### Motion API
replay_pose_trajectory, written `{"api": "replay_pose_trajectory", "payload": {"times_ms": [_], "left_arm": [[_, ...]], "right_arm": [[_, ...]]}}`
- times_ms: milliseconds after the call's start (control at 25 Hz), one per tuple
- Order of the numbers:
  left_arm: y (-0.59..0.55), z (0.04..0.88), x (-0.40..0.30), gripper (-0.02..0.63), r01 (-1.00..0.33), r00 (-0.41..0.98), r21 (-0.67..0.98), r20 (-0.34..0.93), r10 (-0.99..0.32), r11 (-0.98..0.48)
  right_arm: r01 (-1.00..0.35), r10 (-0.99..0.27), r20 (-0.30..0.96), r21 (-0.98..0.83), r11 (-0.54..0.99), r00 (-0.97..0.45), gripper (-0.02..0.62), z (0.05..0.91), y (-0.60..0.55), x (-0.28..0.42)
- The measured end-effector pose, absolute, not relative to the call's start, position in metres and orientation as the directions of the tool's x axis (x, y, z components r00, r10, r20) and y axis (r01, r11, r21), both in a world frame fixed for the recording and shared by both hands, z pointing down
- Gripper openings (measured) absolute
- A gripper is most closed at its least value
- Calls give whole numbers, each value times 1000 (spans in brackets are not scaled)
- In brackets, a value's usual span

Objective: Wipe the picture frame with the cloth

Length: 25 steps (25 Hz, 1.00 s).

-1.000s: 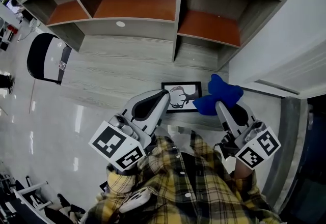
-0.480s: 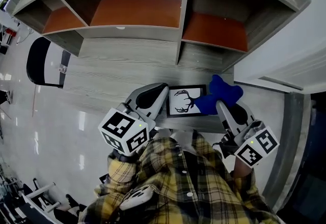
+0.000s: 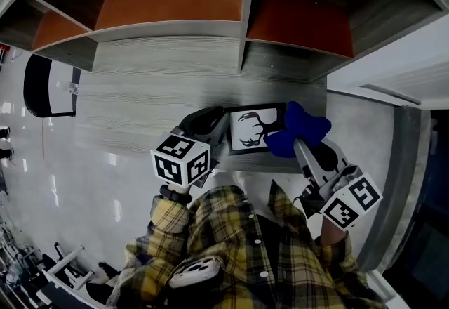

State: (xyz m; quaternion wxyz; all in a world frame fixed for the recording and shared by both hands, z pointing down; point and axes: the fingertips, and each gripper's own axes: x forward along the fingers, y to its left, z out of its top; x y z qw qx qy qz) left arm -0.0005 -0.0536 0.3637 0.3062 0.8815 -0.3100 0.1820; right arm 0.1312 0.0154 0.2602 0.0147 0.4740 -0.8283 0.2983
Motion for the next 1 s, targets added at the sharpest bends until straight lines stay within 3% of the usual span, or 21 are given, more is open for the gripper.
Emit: {"api": "replay_pose_trajectory", "payload": {"times_ms": [160,440,1000], "left_arm": [[-53,419,-1,104,-680,707,429,599,-376,-595],[-45,500,-4,124,-728,620,404,734,-279,-554],[-36,536,-7,121,-802,504,338,826,-254,-492]], "right_arm": [[-784,-751,344,-509,354,-563,52,285,15,125],[-772,-718,387,-544,329,-579,52,316,18,124],[-762,-698,404,-563,320,-592,52,345,15,127]]}}
